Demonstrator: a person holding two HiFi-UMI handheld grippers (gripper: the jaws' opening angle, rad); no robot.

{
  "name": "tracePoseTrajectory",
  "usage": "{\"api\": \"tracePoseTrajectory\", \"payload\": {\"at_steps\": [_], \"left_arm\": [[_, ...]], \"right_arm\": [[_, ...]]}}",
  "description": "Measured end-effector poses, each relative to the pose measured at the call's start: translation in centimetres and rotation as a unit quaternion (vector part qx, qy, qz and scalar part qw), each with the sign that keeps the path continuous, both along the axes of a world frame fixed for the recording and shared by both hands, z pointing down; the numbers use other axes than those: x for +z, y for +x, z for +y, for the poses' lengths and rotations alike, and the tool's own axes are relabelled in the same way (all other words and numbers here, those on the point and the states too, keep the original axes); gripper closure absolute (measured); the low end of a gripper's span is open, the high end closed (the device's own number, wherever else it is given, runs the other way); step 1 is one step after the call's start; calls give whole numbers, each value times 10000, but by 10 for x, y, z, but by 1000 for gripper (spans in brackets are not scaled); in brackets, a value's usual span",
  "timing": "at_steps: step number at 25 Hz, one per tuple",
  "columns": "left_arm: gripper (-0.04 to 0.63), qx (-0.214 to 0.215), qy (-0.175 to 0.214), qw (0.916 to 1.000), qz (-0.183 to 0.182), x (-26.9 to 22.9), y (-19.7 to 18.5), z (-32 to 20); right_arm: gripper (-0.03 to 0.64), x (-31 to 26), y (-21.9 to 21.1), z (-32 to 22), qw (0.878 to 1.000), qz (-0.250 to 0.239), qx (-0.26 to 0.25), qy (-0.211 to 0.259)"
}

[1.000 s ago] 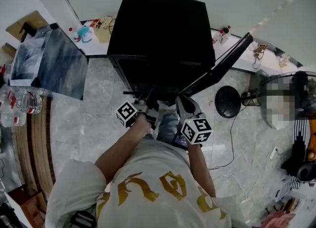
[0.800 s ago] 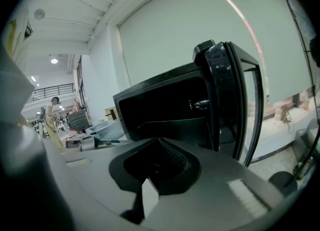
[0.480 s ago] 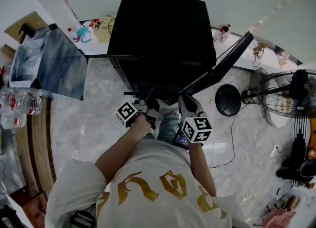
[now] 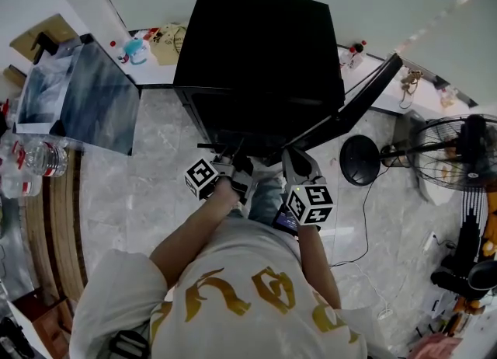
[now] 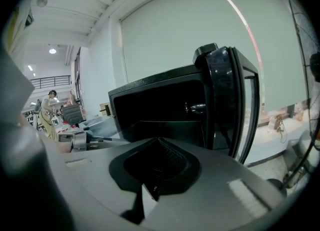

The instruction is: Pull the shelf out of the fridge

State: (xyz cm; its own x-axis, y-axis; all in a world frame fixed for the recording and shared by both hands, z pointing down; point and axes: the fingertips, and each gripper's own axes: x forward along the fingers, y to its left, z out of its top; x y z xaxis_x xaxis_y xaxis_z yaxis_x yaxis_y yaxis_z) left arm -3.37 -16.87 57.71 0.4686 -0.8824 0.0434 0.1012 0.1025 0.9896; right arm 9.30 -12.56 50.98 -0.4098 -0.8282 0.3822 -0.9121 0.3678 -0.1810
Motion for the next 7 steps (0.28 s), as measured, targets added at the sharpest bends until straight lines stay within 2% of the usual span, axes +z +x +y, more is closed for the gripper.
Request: {"api": "tracePoseTrajectory", "payload": {"at_steps": [7], "left_arm": [[572, -5, -15, 10000, 6, 2, -3, -2]], "right_arm": [[595, -8, -4, -6, 9996, 114, -37, 256]]}}
